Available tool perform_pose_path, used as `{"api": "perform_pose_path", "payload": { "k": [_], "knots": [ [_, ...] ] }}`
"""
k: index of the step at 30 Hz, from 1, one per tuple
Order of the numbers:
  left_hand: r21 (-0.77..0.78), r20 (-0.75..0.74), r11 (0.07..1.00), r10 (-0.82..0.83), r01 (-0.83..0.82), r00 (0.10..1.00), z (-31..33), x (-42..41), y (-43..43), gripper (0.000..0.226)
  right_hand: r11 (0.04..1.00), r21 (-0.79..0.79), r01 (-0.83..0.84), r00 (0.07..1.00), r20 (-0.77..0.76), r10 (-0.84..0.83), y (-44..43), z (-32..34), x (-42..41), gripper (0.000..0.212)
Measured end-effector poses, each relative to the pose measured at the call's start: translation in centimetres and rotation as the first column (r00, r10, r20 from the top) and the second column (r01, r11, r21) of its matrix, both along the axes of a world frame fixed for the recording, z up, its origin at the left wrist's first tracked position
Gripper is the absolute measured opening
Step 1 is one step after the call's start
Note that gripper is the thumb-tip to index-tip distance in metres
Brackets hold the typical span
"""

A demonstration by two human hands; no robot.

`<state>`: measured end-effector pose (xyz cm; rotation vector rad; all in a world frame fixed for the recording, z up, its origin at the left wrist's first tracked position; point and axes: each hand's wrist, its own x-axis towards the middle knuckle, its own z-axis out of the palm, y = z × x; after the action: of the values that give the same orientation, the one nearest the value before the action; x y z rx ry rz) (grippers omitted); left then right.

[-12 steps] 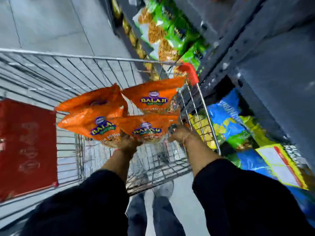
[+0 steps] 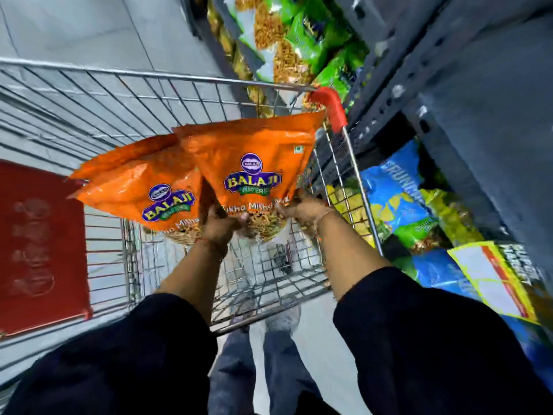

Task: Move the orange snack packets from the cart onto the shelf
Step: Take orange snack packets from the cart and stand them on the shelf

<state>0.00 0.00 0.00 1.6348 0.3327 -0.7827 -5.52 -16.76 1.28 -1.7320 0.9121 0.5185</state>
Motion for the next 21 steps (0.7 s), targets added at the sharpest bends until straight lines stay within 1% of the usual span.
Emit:
{"api": "perform_pose_path", "payload": {
  "k": [1, 2, 4, 5, 6, 7, 8, 9, 10, 11, 13, 16, 17, 19, 21],
  "knots": [
    [-0.025, -0.01, 1.0, -0.011, 0.011, 1.0, 1.2, 0.1, 0.2, 0.047, 0.997, 0.05, 0.059, 0.997, 0.057, -0.061, 0.4, 1.7, -0.3, 0.05],
    [-0.088, 0.01, 0.996, -0.023, 0.024, 1.0, 2.5, 0.0, 0.5, 0.05, 0.989, 0.091, 0.113, 0.984, 0.124, -0.124, 0.8, 2.8, -0.9, 0.048],
    [-0.208, 0.08, 0.975, -0.065, 0.08, 0.995, 5.5, -0.2, 1.0, 0.068, 0.937, 0.228, 0.265, 0.914, 0.249, -0.319, 2.1, 6.3, -2.4, 0.048],
    [-0.253, 0.076, 0.964, -0.067, 0.085, 0.995, 7.0, -0.7, 1.1, 0.079, 0.901, 0.287, 0.325, 0.874, 0.274, -0.402, 2.8, 7.7, -3.1, 0.05],
    [-0.271, 0.06, 0.96, -0.063, 0.077, 0.996, 8.3, -0.8, 1.2, 0.082, 0.866, 0.333, 0.373, 0.824, 0.31, -0.475, 3.2, 9.1, -3.8, 0.05],
    [-0.3, 0.082, 0.952, -0.034, 0.057, 0.996, 10.3, -1.4, 1.1, 0.078, 0.839, 0.364, 0.406, 0.775, 0.349, -0.526, 3.7, 10.8, -4.5, 0.046],
    [-0.32, 0.138, 0.946, -0.002, 0.047, 0.99, 12.1, -1.8, 0.6, 0.066, 0.816, 0.38, 0.436, 0.714, 0.405, -0.571, 3.7, 12.6, -5.1, 0.039],
    [-0.34, 0.204, 0.939, 0.016, 0.056, 0.979, 13.7, -2.2, 0.0, 0.046, 0.796, 0.394, 0.459, 0.663, 0.445, -0.602, 3.6, 14.3, -5.8, 0.032],
    [-0.36, 0.27, 0.929, 0.019, 0.083, 0.963, 15.2, -2.7, -1.0, 0.03, 0.782, 0.406, 0.474, 0.609, 0.49, -0.624, 3.2, 15.7, -6.4, 0.026],
    [-0.368, 0.331, 0.922, 0.007, 0.122, 0.944, 16.9, -3.2, -2.3, 0.025, 0.774, 0.405, 0.487, 0.557, 0.538, -0.633, 2.6, 17.5, -7.3, 0.022],
    [-0.414, 0.443, 0.88, -0.03, 0.234, 0.896, 20.6, -4.6, -5.3, 0.024, 0.752, 0.374, 0.542, 0.459, 0.618, -0.639, 0.7, 20.5, -9.5, 0.012],
    [-0.473, 0.544, 0.775, -0.117, 0.419, 0.831, 24.1, -6.7, -11.0, 0.021, 0.695, 0.323, 0.642, 0.302, 0.727, -0.616, -2.9, 24.5, -13.6, 0.011],
    [-0.473, 0.574, 0.738, -0.156, 0.481, 0.804, 25.0, -7.5, -13.0, 0.022, 0.671, 0.298, 0.678, 0.266, 0.752, -0.603, -3.9, 25.5, -14.9, 0.01],
    [-0.464, 0.622, 0.642, -0.255, 0.61, 0.741, 26.5, -9.7, -17.5, 0.024, 0.594, 0.264, 0.76, 0.187, 0.786, -0.589, -6.5, 27.1, -18.3, 0.012],
    [-0.427, 0.65, 0.546, -0.368, 0.72, 0.665, 27.7, -12.1, -21.6, 0.029, 0.494, 0.24, 0.835, 0.115, 0.803, -0.584, -8.8, 28.3, -21.7, 0.013]
  ]
}}
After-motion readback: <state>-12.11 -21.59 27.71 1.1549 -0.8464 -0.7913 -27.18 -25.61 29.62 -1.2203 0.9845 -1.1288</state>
